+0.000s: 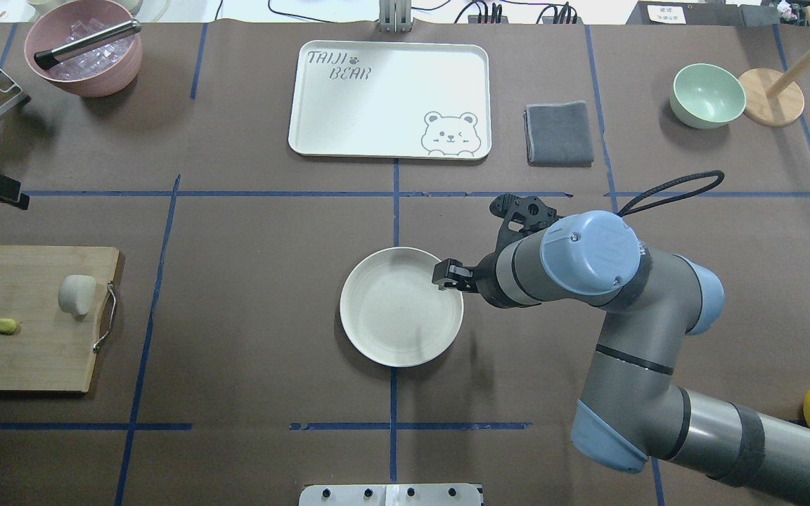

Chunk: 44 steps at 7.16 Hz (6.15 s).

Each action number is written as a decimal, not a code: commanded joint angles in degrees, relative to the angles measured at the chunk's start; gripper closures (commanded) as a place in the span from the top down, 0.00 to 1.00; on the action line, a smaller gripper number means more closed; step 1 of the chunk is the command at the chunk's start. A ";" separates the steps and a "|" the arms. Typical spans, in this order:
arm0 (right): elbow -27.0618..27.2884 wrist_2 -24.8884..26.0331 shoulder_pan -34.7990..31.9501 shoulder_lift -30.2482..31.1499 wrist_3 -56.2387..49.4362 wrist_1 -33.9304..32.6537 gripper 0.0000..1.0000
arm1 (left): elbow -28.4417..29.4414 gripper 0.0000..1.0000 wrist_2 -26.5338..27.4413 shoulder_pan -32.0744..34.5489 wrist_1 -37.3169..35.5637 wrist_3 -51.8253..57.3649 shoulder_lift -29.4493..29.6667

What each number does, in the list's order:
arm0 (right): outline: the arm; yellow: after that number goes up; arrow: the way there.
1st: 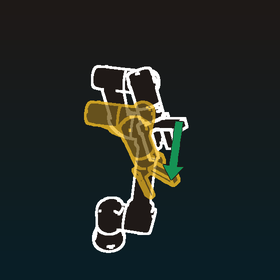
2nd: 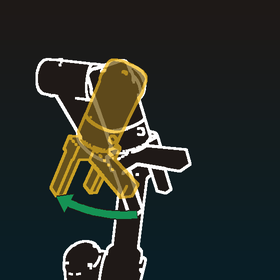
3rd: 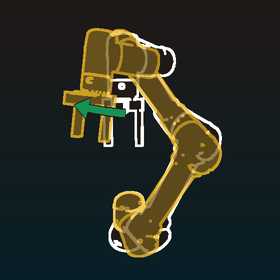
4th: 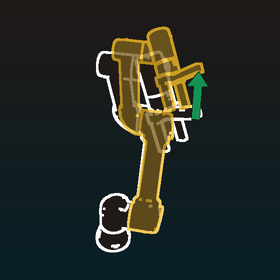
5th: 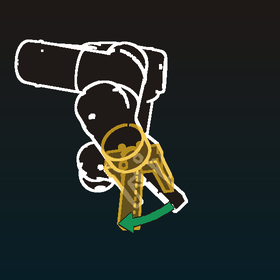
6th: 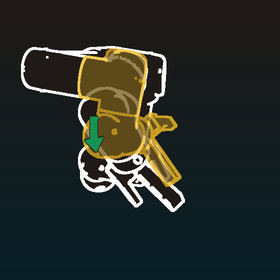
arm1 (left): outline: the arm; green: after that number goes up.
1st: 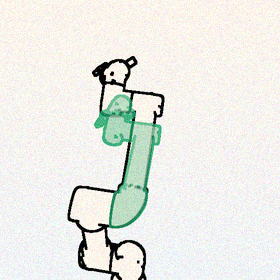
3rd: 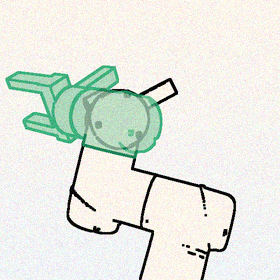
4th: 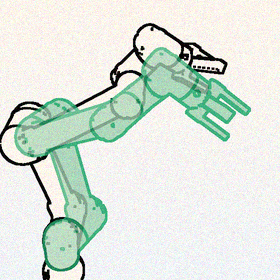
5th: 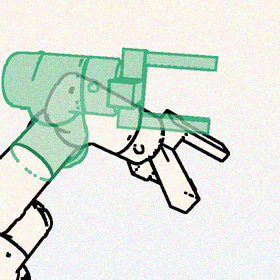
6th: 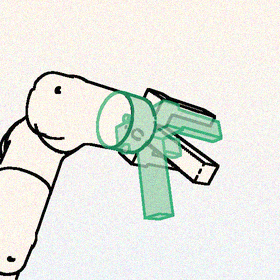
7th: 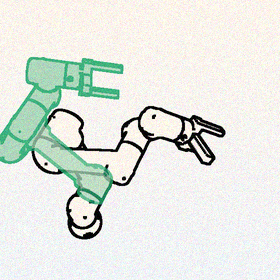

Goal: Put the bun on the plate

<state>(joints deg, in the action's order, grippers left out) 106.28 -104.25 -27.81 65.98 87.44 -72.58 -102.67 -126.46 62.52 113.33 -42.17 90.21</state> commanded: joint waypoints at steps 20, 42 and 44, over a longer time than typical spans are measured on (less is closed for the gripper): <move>10.27 -14.23 -22.90 5.64 -32.67 -23.05 1.00 | -13.99 0.29 16.95 -21.47 -5.12 -18.83 -4.19; -7.90 -34.53 -64.02 25.43 -94.96 -22.43 1.00 | -1.35 1.00 16.28 -24.77 -37.83 -22.23 40.28; -9.68 -35.06 -65.18 25.94 -96.67 -22.43 1.00 | -4.02 1.00 7.69 -12.93 -40.45 -7.74 32.96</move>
<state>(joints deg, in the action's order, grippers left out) 97.72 -139.02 -92.22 91.57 -8.16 -95.01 -104.95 -113.02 42.18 75.01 -58.73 127.55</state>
